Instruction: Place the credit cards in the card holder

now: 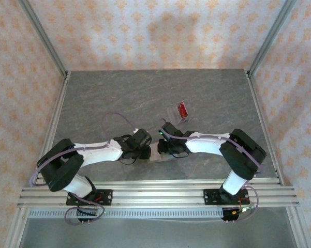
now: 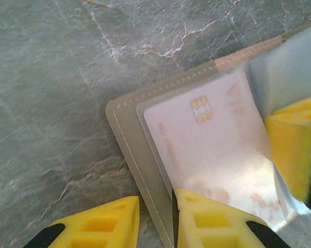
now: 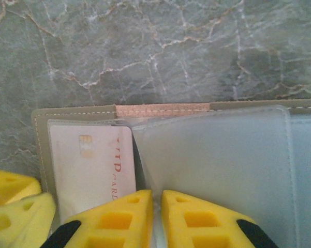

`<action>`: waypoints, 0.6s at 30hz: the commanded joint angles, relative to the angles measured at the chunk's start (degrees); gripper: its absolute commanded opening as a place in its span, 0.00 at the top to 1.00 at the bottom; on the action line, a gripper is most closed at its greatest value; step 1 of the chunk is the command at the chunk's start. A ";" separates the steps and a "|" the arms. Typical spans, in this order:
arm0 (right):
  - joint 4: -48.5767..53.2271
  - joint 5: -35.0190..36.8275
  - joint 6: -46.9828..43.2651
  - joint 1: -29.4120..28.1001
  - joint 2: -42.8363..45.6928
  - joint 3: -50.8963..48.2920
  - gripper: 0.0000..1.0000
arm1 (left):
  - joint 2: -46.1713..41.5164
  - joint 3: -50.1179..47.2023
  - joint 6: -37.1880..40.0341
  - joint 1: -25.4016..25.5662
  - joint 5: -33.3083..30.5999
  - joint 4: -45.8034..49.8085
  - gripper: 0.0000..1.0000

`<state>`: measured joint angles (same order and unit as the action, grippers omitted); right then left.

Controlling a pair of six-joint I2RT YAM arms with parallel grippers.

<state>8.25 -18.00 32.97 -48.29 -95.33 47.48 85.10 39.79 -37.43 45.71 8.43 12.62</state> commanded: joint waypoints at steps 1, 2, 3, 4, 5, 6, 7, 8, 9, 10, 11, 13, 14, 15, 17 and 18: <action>0.06 0.43 0.78 -0.75 -3.31 -1.41 0.83 | -2.98 -0.42 -0.15 -0.71 -1.79 3.71 0.78; 0.01 0.26 0.78 -0.74 -3.43 -1.37 0.81 | -3.10 -0.35 0.11 -0.87 -2.16 4.14 0.79; -0.03 0.16 0.71 -0.73 -3.57 -1.38 0.79 | -2.93 -0.33 0.25 -0.97 -2.18 4.30 0.80; -0.09 0.07 0.70 -0.71 -3.55 -1.43 0.78 | -2.69 -0.29 0.33 -1.06 -2.12 4.26 0.81; -0.12 0.04 0.69 -0.75 -3.63 -1.35 0.75 | -2.42 -0.24 0.47 -1.15 -1.88 4.20 0.82; -0.12 0.07 0.71 -0.70 -3.76 -1.36 0.74 | -2.40 -0.37 0.43 -1.24 -1.88 3.96 0.82; -0.13 -0.01 0.70 -0.74 -3.75 -1.41 0.73 | -2.26 -0.58 0.34 -1.27 -1.99 3.68 0.82; -0.14 -0.08 0.69 -0.74 -3.72 -1.48 0.71 | -1.95 -0.67 0.25 -1.24 -2.09 3.47 0.83; -0.24 -0.11 0.69 -0.75 -3.81 -1.58 0.70 | -1.38 -0.47 0.33 -1.33 -2.26 3.55 0.83; -0.32 -0.11 0.69 -0.74 -3.88 -1.53 0.69 | -0.64 -0.25 0.43 -1.33 -2.27 3.47 0.84; -0.26 -0.17 0.71 -0.75 -3.95 -1.57 0.69 | 0.07 -0.16 0.52 -1.33 -2.19 3.10 0.84; -0.13 -0.10 0.61 -0.69 -3.62 -1.58 0.68 | 1.03 -0.15 0.52 -1.33 -1.89 2.21 0.84; 0.13 0.09 0.47 -0.75 -3.05 -1.52 0.68 | 1.46 -0.09 0.52 -1.33 -1.75 1.89 0.85; 0.80 0.52 0.15 -0.73 -2.23 -1.30 0.68 | 1.99 -0.06 0.52 -1.33 -1.83 1.66 0.85; 2.99 1.78 -0.88 -0.74 -0.43 -0.40 0.68 | 2.80 -0.06 0.52 -1.33 -1.92 1.29 0.85; 4.01 2.39 -1.33 -0.75 0.25 0.03 0.68 | 3.15 -0.14 0.52 -1.33 -1.99 1.10 0.85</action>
<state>7.14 -18.11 33.28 -48.34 -94.91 47.53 86.41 39.77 -37.43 44.84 8.08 14.04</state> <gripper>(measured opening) 0.320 0.150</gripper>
